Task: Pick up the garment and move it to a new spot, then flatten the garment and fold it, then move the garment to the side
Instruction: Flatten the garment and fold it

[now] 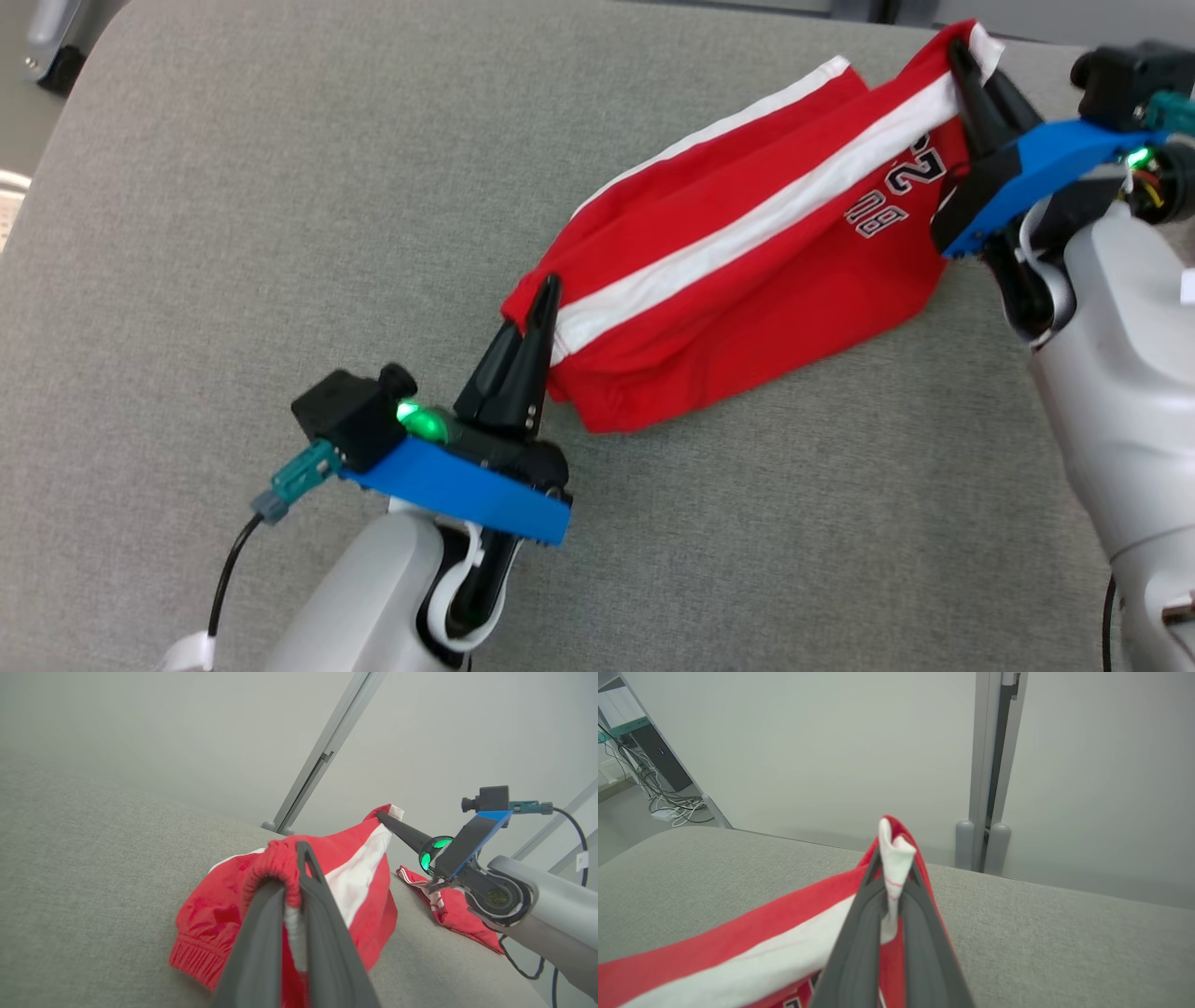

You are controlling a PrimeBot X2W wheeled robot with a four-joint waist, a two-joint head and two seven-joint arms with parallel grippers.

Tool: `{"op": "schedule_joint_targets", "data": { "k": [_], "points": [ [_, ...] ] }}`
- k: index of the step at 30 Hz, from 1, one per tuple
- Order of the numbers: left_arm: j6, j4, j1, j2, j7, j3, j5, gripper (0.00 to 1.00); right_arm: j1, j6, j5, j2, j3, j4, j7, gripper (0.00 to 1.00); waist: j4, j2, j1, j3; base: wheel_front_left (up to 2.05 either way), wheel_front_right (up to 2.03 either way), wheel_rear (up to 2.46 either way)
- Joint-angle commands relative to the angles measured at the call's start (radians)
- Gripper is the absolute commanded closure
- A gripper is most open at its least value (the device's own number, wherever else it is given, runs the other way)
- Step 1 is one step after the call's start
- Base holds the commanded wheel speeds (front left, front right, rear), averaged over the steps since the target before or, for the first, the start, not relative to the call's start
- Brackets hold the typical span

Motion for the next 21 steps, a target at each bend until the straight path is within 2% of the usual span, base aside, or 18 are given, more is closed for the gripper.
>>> {"op": "schedule_joint_targets", "data": {
  "k": [1, 10, 11, 12, 13, 14, 15, 16, 21],
  "points": [
    [-0.001, 0.011, -0.036, -0.005, -0.004, 0.002, -0.003, 1.00, -0.043, 0.000, -0.010, -0.008, 0.003, 0.035, -0.004, 1.00, 0.023, -0.0002, -0.0002, 0.026, 0.00, 0.00, 0.00],
    [-0.001, 0.106, -0.150, -0.036, -0.004, -0.012, -0.015, 1.00, -0.216, 0.000, -0.046, 0.009, 0.021, 0.264, -0.017, 1.00, 0.055, -0.0002, -0.0002, 0.075, 0.00, 0.00, 0.00],
    [-0.001, 0.119, -0.155, -0.036, -0.004, -0.012, -0.009, 1.00, -0.226, 0.000, -0.048, 0.012, 0.021, 0.282, -0.024, 0.93, 0.056, -0.0002, -0.0002, 0.076, 0.00, 0.00, 0.00],
    [-0.001, 0.131, -0.163, -0.034, -0.004, -0.017, 0.001, 1.00, -0.235, 0.000, -0.050, 0.014, 0.022, 0.299, -0.031, 0.48, 0.057, -0.0002, -0.0002, 0.078, 0.00, 0.00, 0.00],
    [-0.001, 0.140, -0.170, -0.032, -0.004, -0.021, 0.014, 0.84, -0.240, 0.000, -0.050, 0.016, 0.025, 0.314, -0.038, 0.00, 0.058, -0.0002, -0.0002, 0.078, 0.00, 0.00, 0.00],
    [-0.001, 0.147, -0.171, -0.032, -0.004, -0.018, 0.023, 0.37, -0.245, 0.000, -0.051, 0.017, 0.029, 0.327, -0.046, 0.00, 0.058, -0.0002, -0.0002, 0.077, 0.00, 0.00, 0.00],
    [-0.001, 0.153, -0.168, -0.033, -0.004, -0.013, 0.031, 0.06, -0.247, 0.000, -0.054, 0.016, 0.036, 0.338, -0.053, 0.00, 0.058, -0.0002, -0.0002, 0.075, 0.00, 0.00, 0.00],
    [-0.001, 0.156, -0.163, -0.034, -0.004, -0.009, 0.041, 0.00, -0.249, 0.000, -0.055, 0.014, 0.042, 0.348, -0.060, 0.00, 0.058, -0.0002, -0.0002, 0.073, 0.00, 0.00, 0.00],
    [-0.001, 0.145, -0.110, -0.024, -0.004, 0.015, 0.119, 0.00, -0.222, 0.000, -0.058, 0.000, 0.087, 0.379, -0.086, 0.00, 0.049, -0.0002, -0.0002, 0.050, 0.00, 0.00, 0.00]
  ]
}}
